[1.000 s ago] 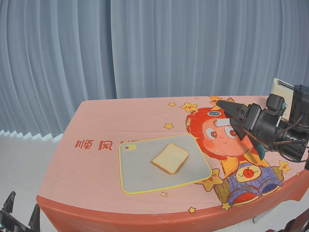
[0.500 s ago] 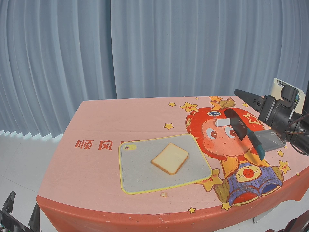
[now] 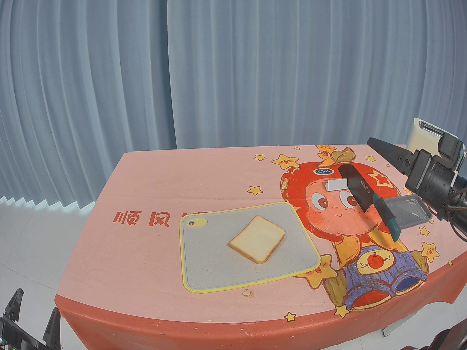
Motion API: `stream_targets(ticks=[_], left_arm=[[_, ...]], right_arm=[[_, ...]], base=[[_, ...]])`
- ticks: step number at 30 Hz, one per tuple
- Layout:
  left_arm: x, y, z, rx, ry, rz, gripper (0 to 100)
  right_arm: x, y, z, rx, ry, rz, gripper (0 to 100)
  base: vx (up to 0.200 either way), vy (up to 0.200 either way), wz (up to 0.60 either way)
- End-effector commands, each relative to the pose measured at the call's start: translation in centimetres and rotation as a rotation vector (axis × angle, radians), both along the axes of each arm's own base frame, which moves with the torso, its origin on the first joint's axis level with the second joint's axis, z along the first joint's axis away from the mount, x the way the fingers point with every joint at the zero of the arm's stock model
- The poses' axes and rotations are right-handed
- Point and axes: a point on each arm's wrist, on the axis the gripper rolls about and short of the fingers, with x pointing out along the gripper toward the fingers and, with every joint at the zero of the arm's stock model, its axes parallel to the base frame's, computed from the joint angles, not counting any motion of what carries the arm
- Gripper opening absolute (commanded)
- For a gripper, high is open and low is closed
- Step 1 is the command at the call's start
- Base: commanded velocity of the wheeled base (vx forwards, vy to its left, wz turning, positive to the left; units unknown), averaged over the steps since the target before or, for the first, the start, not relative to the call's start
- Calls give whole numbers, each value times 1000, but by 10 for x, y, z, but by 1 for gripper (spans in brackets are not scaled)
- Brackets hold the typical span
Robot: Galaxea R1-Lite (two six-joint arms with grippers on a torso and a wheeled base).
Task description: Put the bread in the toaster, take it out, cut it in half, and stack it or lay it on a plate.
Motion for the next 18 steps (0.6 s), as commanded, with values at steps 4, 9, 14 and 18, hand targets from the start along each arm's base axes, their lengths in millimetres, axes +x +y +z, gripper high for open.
stream_targets(ticks=[4,9,14,18], left_arm=[[1,0,-5,1,15,0,100],[1,0,-5,-1,15,0,100],[1,0,-5,-1,15,0,100],[1,0,-5,-1,15,0,100]], right_arm=[[-14,-5,1,21,-16,34,100],[-13,-3,-1,17,-8,40,100],[-16,-5,-3,-28,-71,44,100],[-18,-7,-12,-142,-90,47,100]], base=[[0,0,0],[0,0,0],[0,0,0],[0,0,0]])
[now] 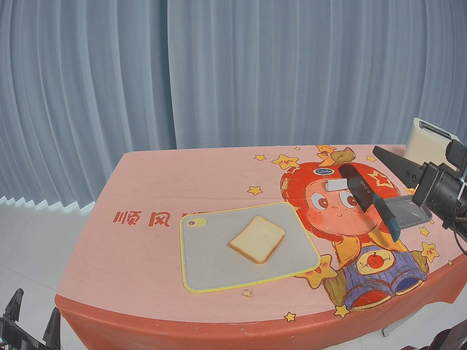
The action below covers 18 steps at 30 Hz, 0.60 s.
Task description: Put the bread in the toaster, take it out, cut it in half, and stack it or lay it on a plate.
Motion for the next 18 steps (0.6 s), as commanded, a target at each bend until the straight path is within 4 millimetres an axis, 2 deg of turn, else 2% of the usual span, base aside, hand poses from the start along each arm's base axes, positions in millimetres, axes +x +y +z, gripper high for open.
stream_targets(ticks=[1,7,10,11,13,18], left_arm=[[1,0,-5,0,15,1,100],[1,0,-5,0,15,1,100],[1,0,-5,0,15,1,100],[1,0,-5,0,15,1,100],[1,0,-5,0,15,1,100],[1,0,-5,0,15,1,100]], right_arm=[[-3,-2,-9,-69,-1,-9,100],[4,-6,-4,-82,-11,-51,100],[16,-15,-2,-138,-2,-115,100],[28,-22,-5,-179,29,-156,100],[38,-31,-8,-207,60,-197,100],[52,-50,-13,-209,84,-216,100]], base=[[0,0,0],[0,0,0],[0,0,0],[0,0,0],[0,0,0],[0,0,0]])
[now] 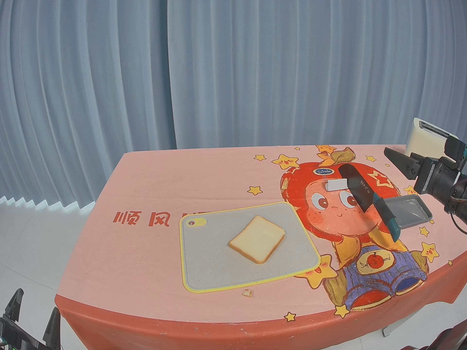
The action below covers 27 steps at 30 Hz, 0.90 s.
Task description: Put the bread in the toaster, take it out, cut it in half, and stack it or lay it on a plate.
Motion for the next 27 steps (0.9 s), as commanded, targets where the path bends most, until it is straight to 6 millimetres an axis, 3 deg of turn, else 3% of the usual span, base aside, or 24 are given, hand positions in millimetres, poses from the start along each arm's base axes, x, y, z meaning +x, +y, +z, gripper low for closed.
stream_targets(ticks=[1,14,27], left_arm=[[1,0,-5,-1,15,0,100],[1,0,-5,-1,15,0,100],[1,0,-5,-1,15,0,100]], right_arm=[[24,-20,-12,-25,65,-49,100],[34,-38,-23,-54,109,-117,100],[35,-50,-17,-46,83,-125,100]], base=[[0,0,0],[0,0,0],[0,0,0]])
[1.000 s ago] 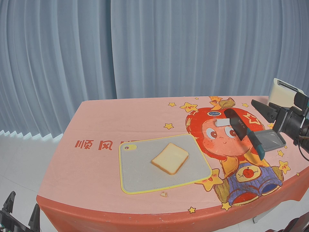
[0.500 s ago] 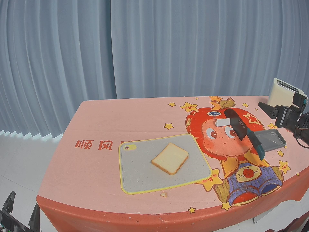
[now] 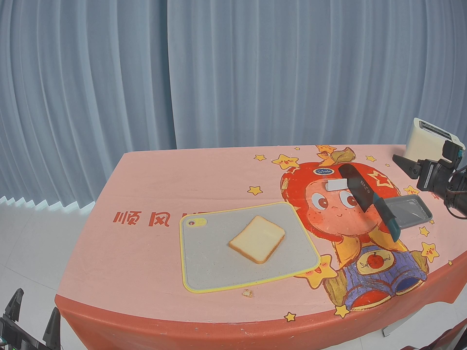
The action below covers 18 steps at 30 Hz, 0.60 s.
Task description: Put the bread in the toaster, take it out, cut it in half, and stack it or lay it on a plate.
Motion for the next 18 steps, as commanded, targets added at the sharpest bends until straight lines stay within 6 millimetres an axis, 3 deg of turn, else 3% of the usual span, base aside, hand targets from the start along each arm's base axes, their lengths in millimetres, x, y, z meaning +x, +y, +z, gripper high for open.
stream_targets(ticks=[1,8,18], left_arm=[[1,0,-5,0,15,0,100],[1,0,-5,0,15,0,100],[1,0,-5,0,15,0,100]], right_arm=[[1,-6,1,-4,-5,-25,100],[2,-33,18,-11,-63,-91,100],[1,-22,2,-12,-2,-17,100]], base=[[0,0,0],[0,0,0],[0,0,0]])
